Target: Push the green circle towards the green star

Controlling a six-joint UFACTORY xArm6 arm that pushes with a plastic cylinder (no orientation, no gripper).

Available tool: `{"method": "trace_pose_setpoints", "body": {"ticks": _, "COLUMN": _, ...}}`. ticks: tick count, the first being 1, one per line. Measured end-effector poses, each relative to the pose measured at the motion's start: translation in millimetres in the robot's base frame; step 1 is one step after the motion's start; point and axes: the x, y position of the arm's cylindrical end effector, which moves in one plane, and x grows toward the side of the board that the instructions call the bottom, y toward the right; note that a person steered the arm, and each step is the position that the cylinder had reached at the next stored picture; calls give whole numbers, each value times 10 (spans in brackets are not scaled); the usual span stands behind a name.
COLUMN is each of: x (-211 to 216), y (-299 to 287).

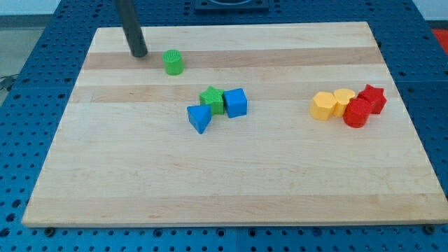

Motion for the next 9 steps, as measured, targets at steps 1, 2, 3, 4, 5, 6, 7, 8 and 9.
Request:
{"method": "trace_pose_setpoints", "body": {"ticks": 1, "x": -78, "y": 184}}
{"method": "trace_pose_setpoints", "body": {"ticks": 2, "x": -68, "y": 212}}
{"method": "trace_pose_setpoints", "body": {"ticks": 3, "x": 238, "y": 525}}
{"method": "trace_pose_setpoints", "body": {"ticks": 4, "x": 408, "y": 746}}
{"method": "trace_pose_setpoints", "body": {"ticks": 5, "x": 448, "y": 946}}
{"method": "trace_pose_setpoints", "body": {"ticks": 6, "x": 584, "y": 1239}}
{"method": "trace_pose_setpoints", "body": {"ticks": 7, "x": 608, "y": 1412}}
{"method": "trace_pose_setpoints", "body": {"ticks": 8, "x": 521, "y": 1412}}
{"method": "trace_pose_setpoints", "body": {"ticks": 9, "x": 259, "y": 1002}}
